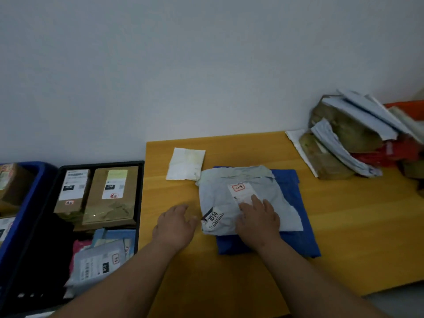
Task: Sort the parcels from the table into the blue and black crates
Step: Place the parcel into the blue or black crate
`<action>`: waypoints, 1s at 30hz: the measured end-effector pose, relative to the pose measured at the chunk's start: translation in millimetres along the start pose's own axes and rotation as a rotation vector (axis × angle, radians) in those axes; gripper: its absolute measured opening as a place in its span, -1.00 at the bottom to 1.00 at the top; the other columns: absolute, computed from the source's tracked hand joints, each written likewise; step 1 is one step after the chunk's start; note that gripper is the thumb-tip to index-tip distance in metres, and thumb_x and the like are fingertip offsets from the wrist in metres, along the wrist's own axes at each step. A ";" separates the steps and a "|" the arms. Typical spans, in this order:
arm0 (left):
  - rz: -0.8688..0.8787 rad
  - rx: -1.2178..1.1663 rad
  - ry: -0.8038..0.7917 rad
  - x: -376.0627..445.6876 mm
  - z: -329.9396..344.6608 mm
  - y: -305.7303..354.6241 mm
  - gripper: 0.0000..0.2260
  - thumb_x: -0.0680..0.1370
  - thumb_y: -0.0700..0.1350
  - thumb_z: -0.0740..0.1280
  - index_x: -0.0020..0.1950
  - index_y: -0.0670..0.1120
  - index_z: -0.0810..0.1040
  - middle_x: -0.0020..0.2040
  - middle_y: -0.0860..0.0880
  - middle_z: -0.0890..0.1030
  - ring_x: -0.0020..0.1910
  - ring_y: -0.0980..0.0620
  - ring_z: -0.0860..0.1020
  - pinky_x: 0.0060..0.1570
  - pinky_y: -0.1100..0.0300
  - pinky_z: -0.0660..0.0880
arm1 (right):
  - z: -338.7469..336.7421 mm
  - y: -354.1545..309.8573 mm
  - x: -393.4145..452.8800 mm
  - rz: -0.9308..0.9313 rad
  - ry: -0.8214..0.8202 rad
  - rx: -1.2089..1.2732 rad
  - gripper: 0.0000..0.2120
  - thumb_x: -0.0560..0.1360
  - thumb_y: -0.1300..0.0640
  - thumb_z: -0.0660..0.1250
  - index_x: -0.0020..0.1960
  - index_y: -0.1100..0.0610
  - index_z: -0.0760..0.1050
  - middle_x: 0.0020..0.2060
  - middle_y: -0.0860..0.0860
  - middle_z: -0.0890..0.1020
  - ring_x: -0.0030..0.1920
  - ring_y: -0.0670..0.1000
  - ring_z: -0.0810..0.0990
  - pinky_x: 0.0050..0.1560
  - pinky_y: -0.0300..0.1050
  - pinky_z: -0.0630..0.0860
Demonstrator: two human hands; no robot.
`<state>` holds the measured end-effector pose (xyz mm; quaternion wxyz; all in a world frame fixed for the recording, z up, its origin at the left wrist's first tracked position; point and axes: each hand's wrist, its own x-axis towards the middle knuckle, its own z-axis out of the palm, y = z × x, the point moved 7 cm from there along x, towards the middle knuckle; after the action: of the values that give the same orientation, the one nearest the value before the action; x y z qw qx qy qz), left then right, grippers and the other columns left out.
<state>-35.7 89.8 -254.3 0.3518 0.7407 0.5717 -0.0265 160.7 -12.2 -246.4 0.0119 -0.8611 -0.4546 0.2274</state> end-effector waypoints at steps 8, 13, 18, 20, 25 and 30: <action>-0.042 -0.304 -0.216 6.7 23.6 37.5 -0.51 0.66 -0.01 0.21 0.54 -0.12 0.21 0.48 -0.11 0.35 0.39 -0.07 0.38 0.18 0.23 0.37 | 15.1 22.3 11.5 0.009 -0.073 -0.011 -0.56 0.62 -0.14 0.09 0.50 -0.25 0.22 0.58 -0.08 0.12 0.57 0.10 0.02 0.51 0.27 -0.08; -0.195 -0.454 -0.229 8.8 35.9 36.6 -0.45 0.62 0.00 0.29 0.55 -0.13 0.21 0.43 -0.14 0.41 0.33 -0.11 0.46 0.27 0.10 0.43 | 3.6 30.0 20.0 -0.020 -0.023 0.015 -0.76 0.61 -0.09 0.11 0.16 -0.13 0.51 0.24 -0.10 0.54 0.33 0.00 0.42 0.48 0.24 0.05; -0.316 -0.623 -0.115 8.8 52.8 38.2 -0.62 0.55 -0.13 0.39 0.36 -0.13 0.47 0.17 -0.12 0.60 0.09 -0.13 0.59 0.14 -0.06 0.55 | -16.7 56.9 31.0 -0.009 0.128 0.152 -0.78 0.57 -0.02 0.21 0.10 -0.02 0.58 0.06 -0.06 0.62 0.13 0.00 0.54 0.33 0.05 0.30; -0.317 -0.638 -0.057 5.4 57.7 41.6 -0.68 0.55 -0.21 0.37 0.30 -0.08 0.50 0.07 -0.08 0.61 0.06 -0.12 0.59 0.09 -0.02 0.56 | -20.4 77.8 33.0 0.057 0.172 0.174 -0.67 0.52 -0.06 0.29 0.26 -0.05 0.50 0.23 -0.01 0.51 0.25 0.07 0.46 0.29 0.03 0.36; -0.280 -0.738 0.069 -8.7 63.2 53.8 -0.71 0.56 -0.35 0.26 0.00 0.06 0.54 -0.09 0.06 0.61 -0.09 0.01 0.59 -0.15 0.10 0.55 | -3.8 130.3 48.4 0.320 -0.010 0.450 -0.08 0.24 -0.27 0.42 0.50 -0.02 0.18 0.44 0.07 0.35 0.40 0.20 0.36 0.33 0.26 0.37; -0.303 -0.817 0.133 -23.6 59.3 63.4 -0.57 0.56 -0.46 0.13 -0.07 0.06 0.55 -0.12 0.07 0.61 -0.14 0.03 0.57 -0.29 0.19 0.51 | -12.6 136.1 53.2 0.370 -0.021 0.819 -0.14 0.34 0.01 0.50 0.53 0.15 0.20 0.40 0.13 0.43 0.33 0.21 0.46 0.30 0.22 0.44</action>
<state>32.6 31.3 -257.3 0.5702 0.4487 0.6590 0.1982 297.4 -47.7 -286.3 0.3064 -0.8498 -0.1654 0.3957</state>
